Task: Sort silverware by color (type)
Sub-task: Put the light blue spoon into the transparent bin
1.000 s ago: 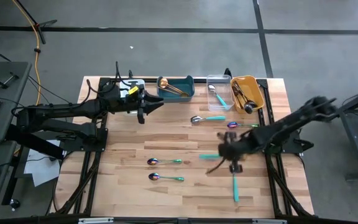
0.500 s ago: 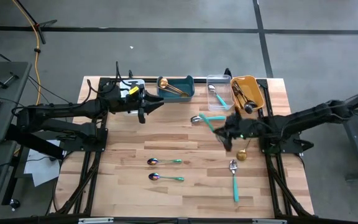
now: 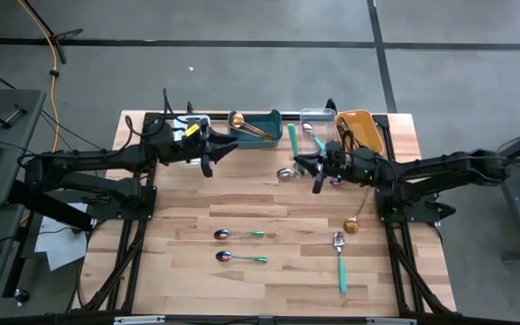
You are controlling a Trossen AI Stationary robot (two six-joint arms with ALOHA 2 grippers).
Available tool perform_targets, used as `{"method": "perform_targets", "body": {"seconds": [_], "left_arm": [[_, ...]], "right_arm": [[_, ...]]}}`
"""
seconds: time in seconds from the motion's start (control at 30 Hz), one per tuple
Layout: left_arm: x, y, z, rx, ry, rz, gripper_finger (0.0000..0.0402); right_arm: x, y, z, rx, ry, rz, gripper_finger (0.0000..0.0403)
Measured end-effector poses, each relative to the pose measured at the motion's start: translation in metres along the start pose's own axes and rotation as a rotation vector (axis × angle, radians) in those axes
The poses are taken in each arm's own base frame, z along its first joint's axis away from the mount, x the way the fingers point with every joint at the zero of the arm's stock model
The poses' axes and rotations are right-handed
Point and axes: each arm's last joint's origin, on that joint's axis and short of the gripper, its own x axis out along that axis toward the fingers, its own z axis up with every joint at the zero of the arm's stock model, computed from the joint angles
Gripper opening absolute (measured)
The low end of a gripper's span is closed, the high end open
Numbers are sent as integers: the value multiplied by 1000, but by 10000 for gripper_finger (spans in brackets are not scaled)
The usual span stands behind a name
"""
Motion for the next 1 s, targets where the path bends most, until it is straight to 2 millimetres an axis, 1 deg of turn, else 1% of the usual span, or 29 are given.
{"method": "perform_targets", "body": {"seconds": [0.13,0.37,0.47,0.57,0.63,0.67,0.73,0.8,0.9,1.0], "left_arm": [[0,-1,0,9,1,-6,113],[0,-1,-1,75,5,-6,113],[0,-1,-1,92,5,-7,113],[0,-1,-1,92,5,-7,113],[0,-1,-1,93,5,-6,113],[0,-1,-1,93,5,-6,113],[0,-1,-1,93,5,-6,113],[0,-1,-1,93,4,-6,113],[0,-1,-1,93,5,-7,113],[0,-1,-1,93,5,-7,113]], "right_arm": [[0,1,-1,0,12,18,1],[1,2,1,-5,27,9,1],[6,6,17,-74,86,-40,0],[11,-1,40,-156,188,-165,0],[14,-12,56,-175,251,-255,0],[15,-21,63,-181,293,-309,0],[17,-41,74,-189,386,-412,0],[20,-66,79,-187,500,-513,0],[25,-103,78,-156,663,-631,0],[31,-139,62,-106,807,-714,0]]}}
